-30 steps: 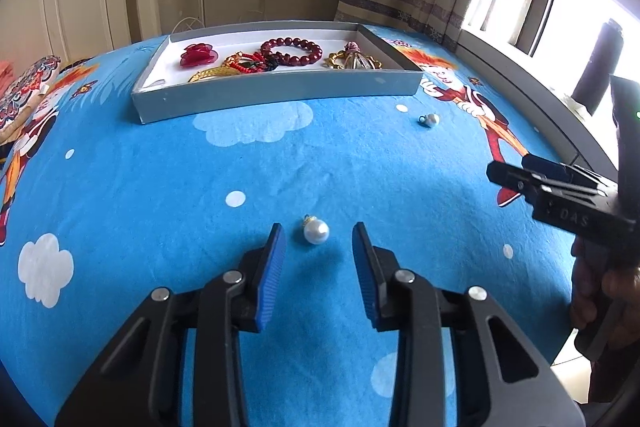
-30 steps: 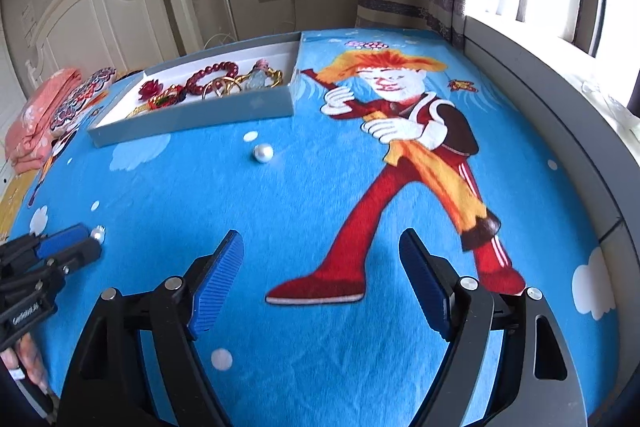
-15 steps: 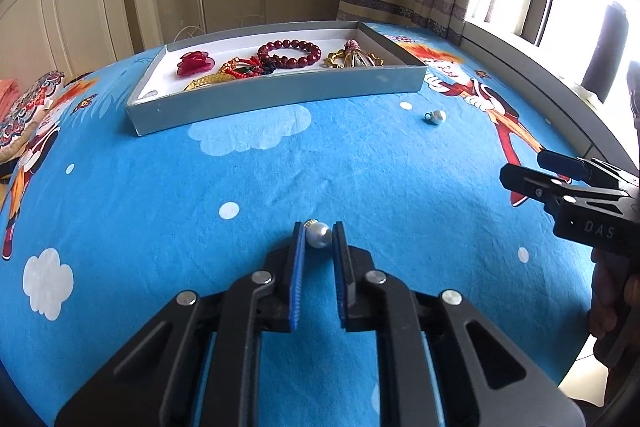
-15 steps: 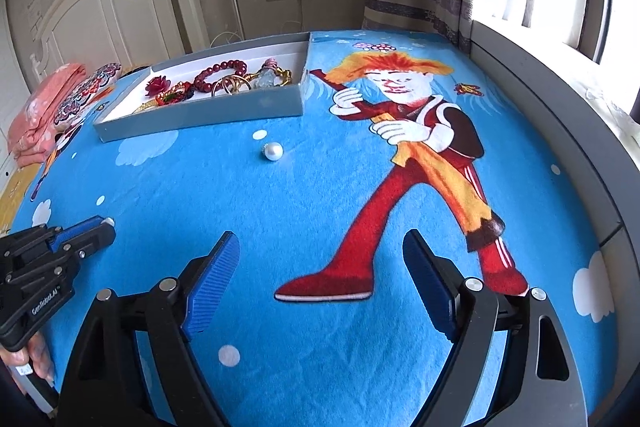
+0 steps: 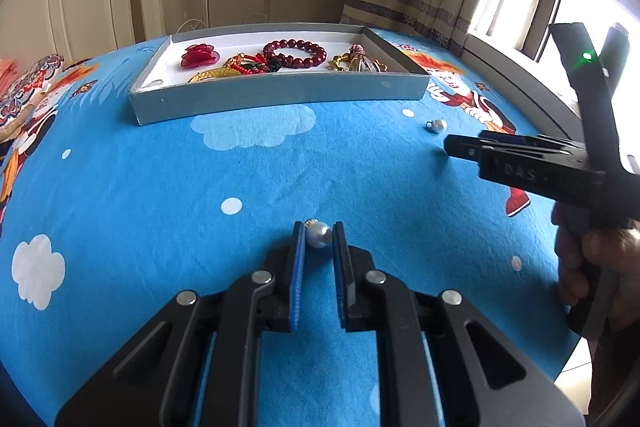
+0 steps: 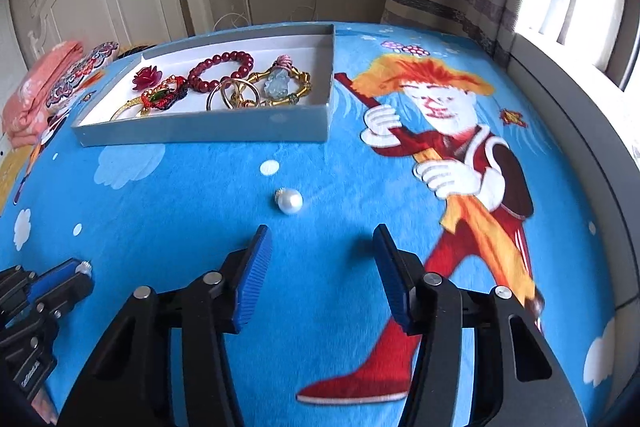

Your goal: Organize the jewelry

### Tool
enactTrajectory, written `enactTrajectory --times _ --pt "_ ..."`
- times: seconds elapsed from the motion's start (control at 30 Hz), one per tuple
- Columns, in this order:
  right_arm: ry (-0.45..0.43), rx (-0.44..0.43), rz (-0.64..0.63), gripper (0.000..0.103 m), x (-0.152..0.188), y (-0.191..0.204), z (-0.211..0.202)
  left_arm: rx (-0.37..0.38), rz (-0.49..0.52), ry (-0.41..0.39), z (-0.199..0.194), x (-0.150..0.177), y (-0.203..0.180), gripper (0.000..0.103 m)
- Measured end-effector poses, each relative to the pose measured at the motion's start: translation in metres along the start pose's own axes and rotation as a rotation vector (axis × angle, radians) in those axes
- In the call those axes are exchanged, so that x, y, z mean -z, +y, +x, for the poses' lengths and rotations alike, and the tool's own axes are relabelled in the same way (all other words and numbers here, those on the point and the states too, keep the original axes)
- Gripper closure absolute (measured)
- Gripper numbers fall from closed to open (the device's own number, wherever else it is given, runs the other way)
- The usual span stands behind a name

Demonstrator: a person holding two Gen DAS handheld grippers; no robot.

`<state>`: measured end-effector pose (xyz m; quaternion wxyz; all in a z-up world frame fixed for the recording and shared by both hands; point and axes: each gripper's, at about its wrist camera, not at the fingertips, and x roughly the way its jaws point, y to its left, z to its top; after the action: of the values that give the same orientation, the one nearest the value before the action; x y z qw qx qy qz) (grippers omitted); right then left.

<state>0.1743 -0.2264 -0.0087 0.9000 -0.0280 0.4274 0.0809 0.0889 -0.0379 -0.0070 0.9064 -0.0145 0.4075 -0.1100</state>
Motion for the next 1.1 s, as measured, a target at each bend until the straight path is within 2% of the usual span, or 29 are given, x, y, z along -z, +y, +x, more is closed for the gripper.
enactTrajectory --times 0.2,0.37,0.67,0.87,1.1 --pt "0.001 -0.006 -0.042 0.060 -0.014 0.007 0.011 0.006 -0.005 -0.001 0.000 0.000 0.001 0.090" --pt "-0.005 -0.022 -0.072 0.086 -0.015 0.015 0.011 0.008 -0.006 -0.001 0.000 0.000 0.001 0.090" --pt "-0.009 -0.004 -0.043 0.086 -0.007 0.015 0.005 -0.003 -0.003 -0.002 -0.001 0.001 0.001 0.090" --pt "-0.021 -0.013 0.011 0.086 0.011 0.015 -0.011 -0.054 -0.025 -0.016 -0.003 0.001 0.003 0.090" --pt "-0.061 -0.005 0.016 0.086 0.025 0.025 -0.030 -0.098 -0.027 -0.038 -0.008 0.001 0.002 0.090"
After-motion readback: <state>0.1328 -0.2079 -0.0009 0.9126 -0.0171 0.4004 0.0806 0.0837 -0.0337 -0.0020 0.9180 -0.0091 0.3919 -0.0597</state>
